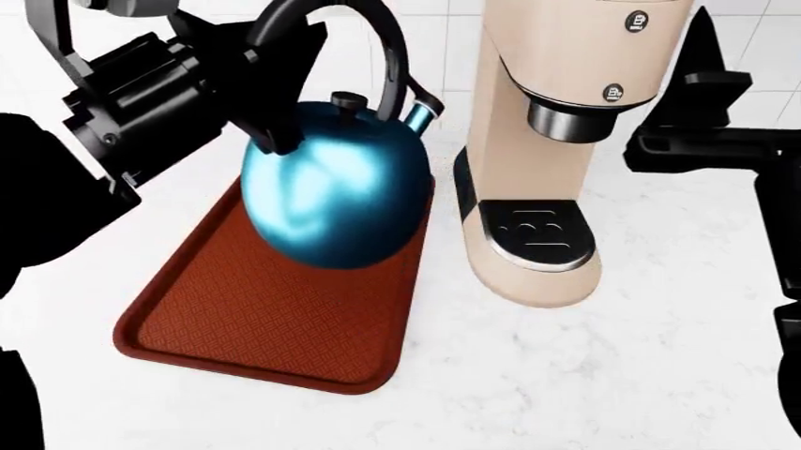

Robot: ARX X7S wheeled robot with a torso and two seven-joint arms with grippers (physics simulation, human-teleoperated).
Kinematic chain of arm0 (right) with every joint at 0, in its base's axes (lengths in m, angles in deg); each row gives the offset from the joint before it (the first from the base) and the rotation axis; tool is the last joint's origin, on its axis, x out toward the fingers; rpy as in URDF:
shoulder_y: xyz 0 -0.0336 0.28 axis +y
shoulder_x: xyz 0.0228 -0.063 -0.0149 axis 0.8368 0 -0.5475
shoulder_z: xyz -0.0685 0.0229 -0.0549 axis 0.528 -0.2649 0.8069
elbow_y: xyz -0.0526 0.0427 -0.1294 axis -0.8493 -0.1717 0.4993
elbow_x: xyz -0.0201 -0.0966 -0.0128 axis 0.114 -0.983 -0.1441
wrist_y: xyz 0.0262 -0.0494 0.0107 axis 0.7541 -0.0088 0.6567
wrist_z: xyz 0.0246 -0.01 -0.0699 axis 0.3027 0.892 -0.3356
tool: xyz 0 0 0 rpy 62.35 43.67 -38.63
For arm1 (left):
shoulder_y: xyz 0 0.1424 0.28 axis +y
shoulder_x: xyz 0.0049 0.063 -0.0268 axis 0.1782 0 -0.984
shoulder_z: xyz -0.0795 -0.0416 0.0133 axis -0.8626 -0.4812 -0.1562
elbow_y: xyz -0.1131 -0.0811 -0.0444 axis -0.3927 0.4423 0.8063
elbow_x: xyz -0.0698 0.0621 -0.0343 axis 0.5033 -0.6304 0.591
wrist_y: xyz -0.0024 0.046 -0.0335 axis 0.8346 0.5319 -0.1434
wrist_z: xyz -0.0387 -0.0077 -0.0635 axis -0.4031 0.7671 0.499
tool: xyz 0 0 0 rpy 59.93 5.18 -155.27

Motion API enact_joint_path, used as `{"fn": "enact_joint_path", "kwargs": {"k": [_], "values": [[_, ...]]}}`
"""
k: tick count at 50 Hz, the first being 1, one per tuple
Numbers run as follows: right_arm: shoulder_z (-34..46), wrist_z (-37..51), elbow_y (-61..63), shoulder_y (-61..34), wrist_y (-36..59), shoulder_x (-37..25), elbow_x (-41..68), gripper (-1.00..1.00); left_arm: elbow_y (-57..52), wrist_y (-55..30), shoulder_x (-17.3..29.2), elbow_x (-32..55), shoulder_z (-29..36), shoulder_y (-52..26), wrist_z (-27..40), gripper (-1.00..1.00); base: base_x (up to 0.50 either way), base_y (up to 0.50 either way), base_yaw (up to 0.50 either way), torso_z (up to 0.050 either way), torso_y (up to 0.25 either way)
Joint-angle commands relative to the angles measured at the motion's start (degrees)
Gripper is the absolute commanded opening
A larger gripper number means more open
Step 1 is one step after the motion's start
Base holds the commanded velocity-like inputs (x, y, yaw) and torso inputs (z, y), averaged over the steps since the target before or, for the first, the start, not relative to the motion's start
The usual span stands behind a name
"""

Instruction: Pick the kettle from the counter and place it on the tray. Then pick the mug from the cabinet and place it on the tray. Then close the cabinet doors.

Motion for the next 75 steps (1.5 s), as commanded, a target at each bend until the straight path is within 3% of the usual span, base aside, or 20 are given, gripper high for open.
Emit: {"fn": "enact_joint_path", "kwargs": {"k": [1, 22, 75], "values": [[0.4, -0.2, -0.1, 0.4, -0.3, 0.2, -0.6, 1.0, 0.4, 2.8, 0.6, -2.1, -0.9, 2.4, -0.4, -1.0, 0.0, 0.0, 0.0, 0.0, 0.01], [1.6, -0.9, -0.7, 0.9, -0.7, 0.9, -2.2, 1.0, 0.0, 6.7, 2.0, -3.5, -1.6, 10.4, -2.4, -1.0, 0.0, 0.0, 0.0, 0.0, 0.001], [4.7, -0.7, -1.7, -0.8, -0.4, 2.5, -3.4, 1.0, 0.0, 10.7, 5.3, -4.2, -2.1, 18.8, -6.6, -1.0, 0.0, 0.0, 0.0, 0.0, 0.001]]}}
